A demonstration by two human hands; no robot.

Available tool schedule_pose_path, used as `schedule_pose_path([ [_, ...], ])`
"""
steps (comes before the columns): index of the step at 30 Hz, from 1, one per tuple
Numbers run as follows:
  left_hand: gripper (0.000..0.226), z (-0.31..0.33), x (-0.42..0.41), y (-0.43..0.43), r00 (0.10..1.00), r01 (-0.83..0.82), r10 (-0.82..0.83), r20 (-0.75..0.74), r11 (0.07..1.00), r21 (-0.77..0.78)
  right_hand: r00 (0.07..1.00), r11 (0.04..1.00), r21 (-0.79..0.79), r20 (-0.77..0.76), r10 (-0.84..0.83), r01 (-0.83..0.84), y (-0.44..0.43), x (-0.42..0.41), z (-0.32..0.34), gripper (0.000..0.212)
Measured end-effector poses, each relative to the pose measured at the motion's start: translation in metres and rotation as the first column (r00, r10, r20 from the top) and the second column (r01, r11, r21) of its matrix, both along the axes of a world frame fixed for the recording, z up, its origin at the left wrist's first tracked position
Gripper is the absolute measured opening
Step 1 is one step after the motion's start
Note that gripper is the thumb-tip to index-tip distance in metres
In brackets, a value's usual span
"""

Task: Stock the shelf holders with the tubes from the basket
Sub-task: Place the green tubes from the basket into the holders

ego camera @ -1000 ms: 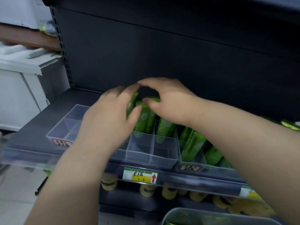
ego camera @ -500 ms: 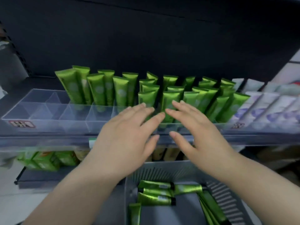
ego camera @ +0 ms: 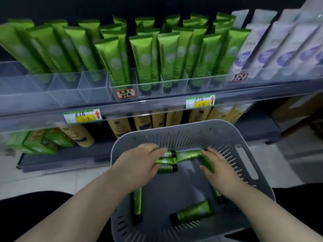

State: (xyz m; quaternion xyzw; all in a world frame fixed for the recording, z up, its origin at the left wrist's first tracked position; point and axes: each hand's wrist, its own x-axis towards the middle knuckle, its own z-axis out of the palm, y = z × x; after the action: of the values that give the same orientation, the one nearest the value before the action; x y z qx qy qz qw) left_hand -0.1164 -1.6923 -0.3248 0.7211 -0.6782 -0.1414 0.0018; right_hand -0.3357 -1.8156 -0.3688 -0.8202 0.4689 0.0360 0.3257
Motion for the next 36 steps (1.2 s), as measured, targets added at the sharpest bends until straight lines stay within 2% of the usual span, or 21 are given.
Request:
schedule_pose_path([
  [5, 0.046, -0.063, -0.006, -0.008, 0.999, -0.012, 0.0, 0.034, 0.938, 0.345, 0.997, 0.994, 0.096, -0.06, -0.038, 0.044, -0.018, 0.006, -0.042, 0.052],
  [8, 0.035, -0.094, -0.001, -0.012, 0.993, -0.062, -0.002, 0.115, 0.831, 0.552, 0.996, 0.989, 0.139, -0.062, 0.058, -0.049, -0.017, 0.026, -0.056, 0.053],
  [10, 0.036, -0.104, 0.004, -0.019, 0.984, -0.133, 0.018, 0.176, 0.729, 0.672, 0.988, 0.979, 0.154, -0.064, 0.143, -0.132, -0.012, 0.04, -0.065, 0.052],
  [16, 0.059, -0.131, 0.02, -0.036, 0.953, -0.283, 0.074, 0.295, 0.575, 0.768, 0.91, 0.904, 0.227, -0.122, 0.396, -0.363, 0.003, 0.074, -0.095, 0.061],
  [19, 0.055, -0.142, 0.02, -0.037, 0.947, -0.284, 0.021, 0.321, 0.523, 0.804, 0.848, 0.883, 0.163, -0.248, 0.468, -0.44, 0.005, 0.081, -0.107, 0.057],
  [21, 0.053, -0.142, 0.018, -0.033, 0.958, -0.235, -0.015, 0.287, 0.535, 0.811, 0.795, 0.862, 0.188, -0.334, 0.506, -0.47, 0.013, 0.079, -0.11, 0.048],
  [22, 0.055, -0.143, 0.018, -0.032, 0.957, -0.265, 0.046, 0.287, 0.539, 0.799, 0.775, 0.853, 0.213, -0.355, 0.522, -0.477, 0.017, 0.076, -0.111, 0.048],
  [24, 0.061, -0.145, 0.017, -0.029, 0.932, -0.363, 0.207, 0.298, 0.544, 0.757, 0.761, 0.852, 0.245, -0.384, 0.523, -0.463, 0.023, 0.07, -0.114, 0.055],
  [27, 0.07, -0.141, 0.015, -0.026, 0.922, -0.388, 0.229, 0.314, 0.558, 0.734, 0.737, 0.871, 0.2, -0.469, 0.487, -0.449, 0.016, 0.068, -0.114, 0.061],
  [29, 0.065, -0.136, 0.013, -0.03, 0.92, -0.392, 0.247, 0.305, 0.578, 0.715, 0.731, 0.887, 0.164, -0.514, 0.45, -0.431, 0.008, 0.067, -0.113, 0.065],
  [30, 0.062, -0.132, 0.01, -0.032, 0.914, -0.406, 0.27, 0.303, 0.581, 0.706, 0.739, 0.9, 0.17, -0.519, 0.429, -0.403, 0.004, 0.065, -0.112, 0.068],
  [32, 0.051, -0.135, 0.013, -0.031, 0.938, -0.339, 0.155, 0.309, 0.593, 0.73, 0.78, 0.919, 0.24, -0.486, 0.394, -0.314, -0.001, 0.06, -0.11, 0.072],
  [33, 0.044, -0.139, 0.014, -0.029, 0.954, -0.268, 0.071, 0.292, 0.644, 0.717, 0.811, 0.921, 0.272, -0.446, 0.378, -0.28, -0.003, 0.056, -0.108, 0.071],
  [35, 0.037, -0.133, 0.012, -0.029, 0.972, -0.224, 0.111, 0.206, 0.693, 0.685, 0.865, 0.922, 0.304, -0.363, 0.346, -0.241, -0.005, 0.052, -0.104, 0.067],
  [36, 0.035, -0.128, 0.009, -0.03, 0.972, -0.235, 0.18, 0.152, 0.688, 0.687, 0.877, 0.921, 0.316, -0.342, 0.336, -0.229, -0.006, 0.051, -0.102, 0.067],
])
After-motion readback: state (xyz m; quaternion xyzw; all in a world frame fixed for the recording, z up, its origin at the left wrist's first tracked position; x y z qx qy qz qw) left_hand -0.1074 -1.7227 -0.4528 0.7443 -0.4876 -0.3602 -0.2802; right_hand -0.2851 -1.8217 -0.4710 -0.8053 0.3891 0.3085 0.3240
